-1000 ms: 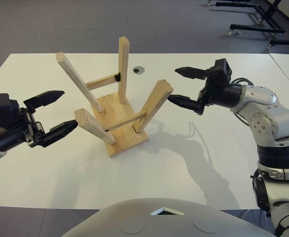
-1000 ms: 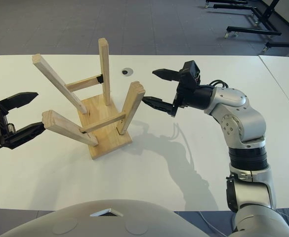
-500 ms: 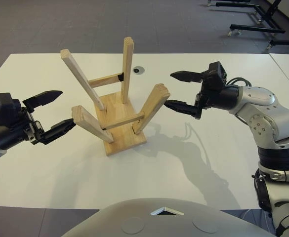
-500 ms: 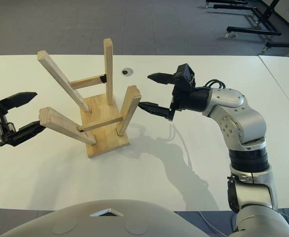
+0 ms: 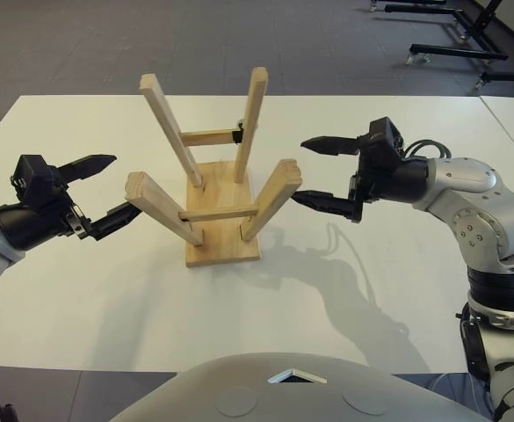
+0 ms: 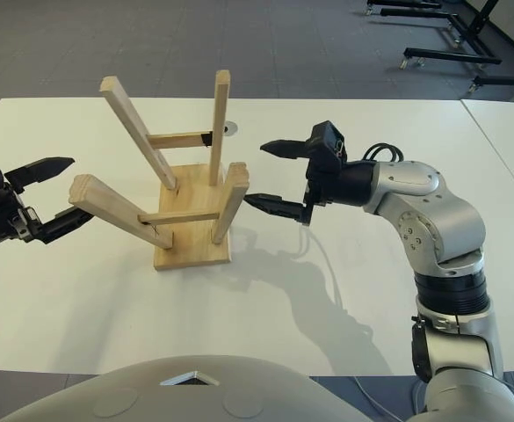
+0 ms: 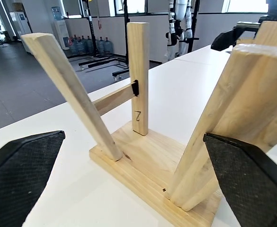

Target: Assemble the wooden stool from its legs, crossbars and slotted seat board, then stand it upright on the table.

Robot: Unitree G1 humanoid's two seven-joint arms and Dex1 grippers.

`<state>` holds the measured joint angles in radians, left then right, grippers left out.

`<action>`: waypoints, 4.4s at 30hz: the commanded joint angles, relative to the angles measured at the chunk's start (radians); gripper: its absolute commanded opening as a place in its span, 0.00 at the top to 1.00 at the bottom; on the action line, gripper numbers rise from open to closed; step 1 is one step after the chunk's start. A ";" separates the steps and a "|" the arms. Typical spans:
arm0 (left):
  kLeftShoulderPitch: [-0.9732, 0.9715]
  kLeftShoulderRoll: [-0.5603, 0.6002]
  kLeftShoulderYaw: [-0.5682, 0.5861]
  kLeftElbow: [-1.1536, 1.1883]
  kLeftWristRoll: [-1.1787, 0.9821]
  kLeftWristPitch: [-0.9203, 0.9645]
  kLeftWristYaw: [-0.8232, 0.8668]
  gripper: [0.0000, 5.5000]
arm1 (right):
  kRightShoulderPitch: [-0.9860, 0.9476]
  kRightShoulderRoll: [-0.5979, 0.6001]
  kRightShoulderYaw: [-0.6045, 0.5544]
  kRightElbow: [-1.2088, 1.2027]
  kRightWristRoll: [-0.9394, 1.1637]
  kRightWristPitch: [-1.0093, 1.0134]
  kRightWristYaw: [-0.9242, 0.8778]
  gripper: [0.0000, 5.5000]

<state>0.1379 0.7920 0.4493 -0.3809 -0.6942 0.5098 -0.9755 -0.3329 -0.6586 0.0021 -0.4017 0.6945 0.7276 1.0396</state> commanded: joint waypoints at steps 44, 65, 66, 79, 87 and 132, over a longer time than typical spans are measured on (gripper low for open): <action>-0.182 -0.085 0.093 -0.094 -0.181 -0.064 0.153 0.02 | -0.097 -0.170 -0.336 0.158 0.375 0.019 0.102 0.04; -0.395 -0.063 -0.069 -0.401 -0.900 0.060 0.612 0.02 | -0.323 0.012 -0.278 -0.113 0.792 0.029 -0.378 0.04; -0.386 -0.060 -0.082 -0.397 -0.916 0.067 0.616 0.02 | -0.312 0.017 -0.272 -0.119 0.803 0.030 -0.388 0.04; 0.069 -0.193 -0.535 -0.185 -0.463 0.034 0.342 0.02 | 0.056 0.028 0.132 -0.086 0.358 -0.119 -0.186 0.04; 0.046 -0.212 -0.378 -0.277 -0.542 -0.032 0.353 0.02 | -0.144 0.082 -0.188 -0.052 0.811 -0.132 -0.426 0.04; -0.011 -0.188 -0.100 -0.016 -0.223 -0.123 0.101 0.02 | 0.068 0.146 -0.230 0.354 -0.085 -0.420 -0.365 0.04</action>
<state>0.1004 0.5687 0.2934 -0.4223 -0.9277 0.3903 -0.8498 -0.2535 -0.4964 -0.2035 -0.0505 0.5939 0.2978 0.6509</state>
